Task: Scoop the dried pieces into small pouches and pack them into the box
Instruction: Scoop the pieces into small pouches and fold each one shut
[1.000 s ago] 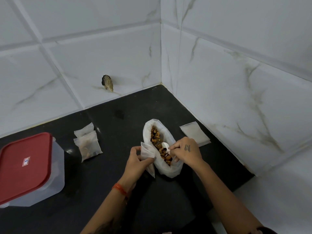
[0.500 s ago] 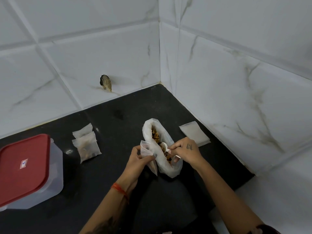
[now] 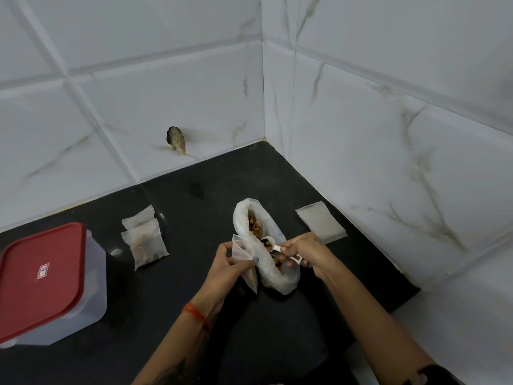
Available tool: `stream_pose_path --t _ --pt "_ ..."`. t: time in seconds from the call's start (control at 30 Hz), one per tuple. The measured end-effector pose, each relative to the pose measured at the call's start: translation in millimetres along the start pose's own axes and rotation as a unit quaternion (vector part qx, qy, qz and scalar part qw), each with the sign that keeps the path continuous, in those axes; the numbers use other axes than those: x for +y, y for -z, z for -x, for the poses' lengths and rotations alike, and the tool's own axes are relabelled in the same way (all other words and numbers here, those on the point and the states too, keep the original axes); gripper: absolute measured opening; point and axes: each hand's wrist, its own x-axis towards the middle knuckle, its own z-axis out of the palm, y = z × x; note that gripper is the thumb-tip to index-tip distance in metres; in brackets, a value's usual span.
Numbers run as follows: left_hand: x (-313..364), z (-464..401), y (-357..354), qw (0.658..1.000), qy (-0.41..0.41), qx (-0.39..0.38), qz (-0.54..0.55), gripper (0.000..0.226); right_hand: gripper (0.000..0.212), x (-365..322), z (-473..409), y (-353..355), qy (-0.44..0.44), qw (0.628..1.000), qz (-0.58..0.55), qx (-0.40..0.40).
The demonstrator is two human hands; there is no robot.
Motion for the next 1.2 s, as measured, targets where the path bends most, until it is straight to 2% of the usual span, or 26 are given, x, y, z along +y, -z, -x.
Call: stream_pose_path --t 0.13,0.23,0.3,0.43,0.5,0.6,0.97,1.2 --pt "3.0 1.5 -1.0 1.000 -0.012 -0.002 -0.019 0.045 0.014 -2.5 3.9 -1.7 0.017 0.999 0.037 0.002" --pt "5.3 2.7 -2.0 0.999 -0.016 -0.005 -0.028 0.042 0.016 -1.7 -4.0 -10.0 0.097 0.965 0.239 0.040" --pt "5.5 3.2 -2.2 0.999 -0.016 -0.009 -0.027 0.043 0.016 -2.7 -5.6 -14.5 0.120 0.946 0.296 0.046" --pt "3.7 3.4 1.4 1.000 -0.013 -0.006 -0.027 0.047 0.015 -5.8 -1.1 -8.5 0.049 0.992 0.115 0.006" --pt "3.3 3.6 3.7 0.999 -0.010 -0.004 -0.031 0.047 0.015 -4.3 -0.1 -6.0 0.008 0.999 0.037 -0.003" --pt "4.1 5.7 5.8 0.999 -0.013 -0.001 -0.040 0.046 0.015 -0.9 -2.0 -4.5 -0.015 1.000 -0.018 -0.010" --pt "4.2 7.2 13.5 0.991 -0.048 0.011 -0.125 0.053 0.014 -5.3 8.4 6.5 -0.003 0.997 -0.073 -0.012" --pt "11.5 9.8 15.2 0.979 -0.102 0.046 -0.170 0.057 0.014 -19.3 28.4 6.7 0.058 0.997 -0.049 -0.009"
